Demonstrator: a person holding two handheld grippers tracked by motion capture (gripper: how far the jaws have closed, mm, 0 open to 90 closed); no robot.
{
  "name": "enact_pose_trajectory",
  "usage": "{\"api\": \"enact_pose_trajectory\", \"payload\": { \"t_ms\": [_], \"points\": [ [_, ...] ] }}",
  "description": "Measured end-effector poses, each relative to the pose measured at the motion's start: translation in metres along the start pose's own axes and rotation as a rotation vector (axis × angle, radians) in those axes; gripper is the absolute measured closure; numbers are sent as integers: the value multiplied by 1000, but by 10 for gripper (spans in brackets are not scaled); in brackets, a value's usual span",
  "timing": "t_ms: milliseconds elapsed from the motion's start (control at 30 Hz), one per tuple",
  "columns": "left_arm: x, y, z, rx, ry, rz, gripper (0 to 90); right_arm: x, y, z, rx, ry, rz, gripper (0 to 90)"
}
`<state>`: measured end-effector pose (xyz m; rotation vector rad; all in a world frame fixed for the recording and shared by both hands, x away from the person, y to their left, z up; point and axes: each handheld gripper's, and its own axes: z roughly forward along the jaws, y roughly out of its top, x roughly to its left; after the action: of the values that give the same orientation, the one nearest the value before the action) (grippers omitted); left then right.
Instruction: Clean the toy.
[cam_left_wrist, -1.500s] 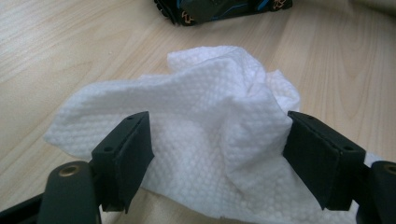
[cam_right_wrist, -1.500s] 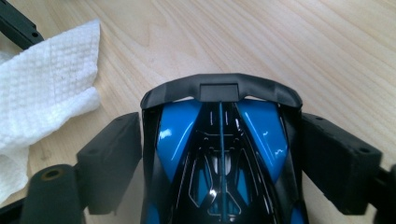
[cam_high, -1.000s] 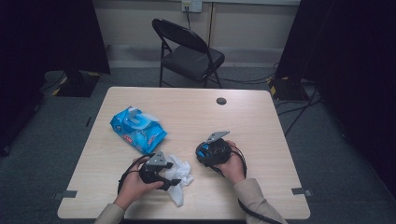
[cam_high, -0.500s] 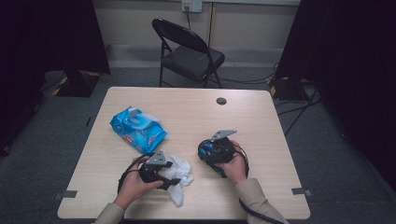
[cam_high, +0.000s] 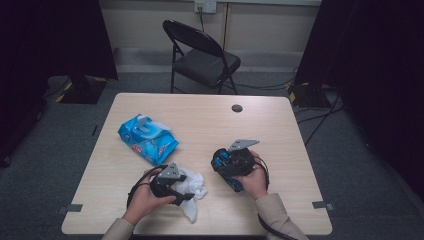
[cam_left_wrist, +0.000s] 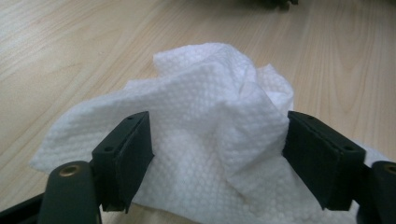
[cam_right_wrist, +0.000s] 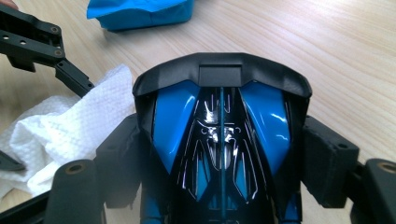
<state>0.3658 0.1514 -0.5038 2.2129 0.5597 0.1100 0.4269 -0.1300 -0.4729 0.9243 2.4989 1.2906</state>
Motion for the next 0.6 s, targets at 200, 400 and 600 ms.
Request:
{"api": "enact_pose_trajectory", "payload": {
  "t_ms": [200, 400, 600],
  "points": [
    [-4, 3, 0, 25, 6, 72, 374, 0, -2, -7, -19, 15, 19, 258],
    [-13, 9, -1, 69, -45, 23, 797, 6, 2, -14, -48, 38, 7, 258],
    [-6, 12, -9, 38, -35, -30, 852, 10, 5, -20, -81, 58, -3, 258]
  ]
}}
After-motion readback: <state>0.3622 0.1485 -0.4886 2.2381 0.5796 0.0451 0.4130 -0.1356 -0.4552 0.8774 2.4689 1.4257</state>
